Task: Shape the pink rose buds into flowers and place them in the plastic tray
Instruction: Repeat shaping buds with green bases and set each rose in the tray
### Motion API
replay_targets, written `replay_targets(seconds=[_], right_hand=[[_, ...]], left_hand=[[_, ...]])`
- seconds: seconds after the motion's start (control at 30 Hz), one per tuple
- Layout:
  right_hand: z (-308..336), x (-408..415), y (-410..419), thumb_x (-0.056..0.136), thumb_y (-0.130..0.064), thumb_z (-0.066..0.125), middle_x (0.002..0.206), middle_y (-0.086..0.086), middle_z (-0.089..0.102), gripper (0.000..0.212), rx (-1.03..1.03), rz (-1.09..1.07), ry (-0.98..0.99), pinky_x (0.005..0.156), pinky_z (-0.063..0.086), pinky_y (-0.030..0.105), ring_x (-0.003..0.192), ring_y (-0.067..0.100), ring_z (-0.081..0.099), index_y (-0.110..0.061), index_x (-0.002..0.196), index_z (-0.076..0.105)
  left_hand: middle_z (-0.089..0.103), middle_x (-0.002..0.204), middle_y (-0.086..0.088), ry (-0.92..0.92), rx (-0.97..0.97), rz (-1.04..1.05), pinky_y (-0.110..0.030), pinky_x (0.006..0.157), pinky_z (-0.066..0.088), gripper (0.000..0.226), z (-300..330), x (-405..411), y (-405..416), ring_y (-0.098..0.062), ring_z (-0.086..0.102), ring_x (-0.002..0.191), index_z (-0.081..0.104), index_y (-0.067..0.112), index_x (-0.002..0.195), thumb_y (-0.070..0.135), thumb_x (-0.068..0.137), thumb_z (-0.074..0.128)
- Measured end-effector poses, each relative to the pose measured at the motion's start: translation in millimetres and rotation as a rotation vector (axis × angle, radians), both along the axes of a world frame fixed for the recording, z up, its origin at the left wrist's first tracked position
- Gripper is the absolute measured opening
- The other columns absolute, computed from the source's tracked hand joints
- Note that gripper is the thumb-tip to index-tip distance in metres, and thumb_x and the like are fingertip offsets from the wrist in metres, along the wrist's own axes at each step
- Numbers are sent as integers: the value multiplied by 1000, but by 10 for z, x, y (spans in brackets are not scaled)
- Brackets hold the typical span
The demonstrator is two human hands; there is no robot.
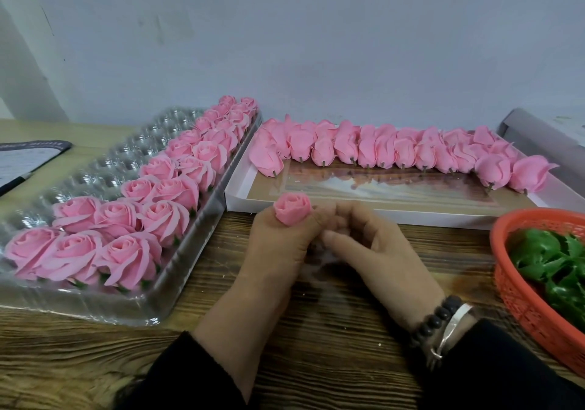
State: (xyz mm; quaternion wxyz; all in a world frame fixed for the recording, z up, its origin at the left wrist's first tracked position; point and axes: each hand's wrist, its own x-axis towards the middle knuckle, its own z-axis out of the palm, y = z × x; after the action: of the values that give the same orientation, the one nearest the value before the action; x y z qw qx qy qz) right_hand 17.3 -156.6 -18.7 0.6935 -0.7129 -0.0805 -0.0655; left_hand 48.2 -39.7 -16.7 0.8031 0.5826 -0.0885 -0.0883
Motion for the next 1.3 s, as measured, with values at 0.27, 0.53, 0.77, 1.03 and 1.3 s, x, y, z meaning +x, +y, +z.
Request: replay_targets(seconds=[0.27, 0.53, 0.77, 1.03, 1.3], right_hand=[[4, -37, -23, 77, -23, 64, 103, -12, 55, 46, -467, -168, -384, 85, 39, 9, 94, 3, 54, -41, 117, 50], [17, -37, -28, 79, -21, 64, 95, -10, 58, 16, -504, -128, -386, 82, 42, 12, 93, 2, 55, -23, 95, 67], [-19, 3, -43, 76, -20, 65, 84, -9, 57, 6, -400, -225, -373, 73, 42, 11, 81, 3, 55, -25, 80, 65], [15, -35, -15, 76, -18, 67, 85, -7, 56, 5, -466, -187, -435, 73, 42, 12, 82, 3, 55, -22, 79, 66], [32, -60, -11, 80, -19, 66, 85, -12, 54, 5, -529, -130, -424, 75, 44, 15, 84, 6, 55, -16, 83, 68]], left_hand=[[65, 70, 12, -368, 592, 58, -8, 61, 46, 24, 40, 2, 32, 4, 61, 66, 67, 31, 78, 6, 80, 68], [71, 78, 5, -464, 759, 27, -22, 73, 51, 16, 50, -18, 22, -10, 65, 78, 72, 22, 82, 8, 75, 71], [59, 95, -5, -391, 678, -13, -27, 73, 50, 52, 38, -12, 12, -18, 58, 88, 52, 21, 108, 10, 61, 72], [60, 91, -1, -400, 784, 56, -11, 60, 39, 32, -8, 16, 14, -14, 55, 83, 48, 23, 86, 12, 68, 73], [65, 78, -5, -426, 829, -60, -27, 67, 48, 15, 34, -11, 15, -14, 59, 75, 61, 16, 71, 3, 78, 65]])
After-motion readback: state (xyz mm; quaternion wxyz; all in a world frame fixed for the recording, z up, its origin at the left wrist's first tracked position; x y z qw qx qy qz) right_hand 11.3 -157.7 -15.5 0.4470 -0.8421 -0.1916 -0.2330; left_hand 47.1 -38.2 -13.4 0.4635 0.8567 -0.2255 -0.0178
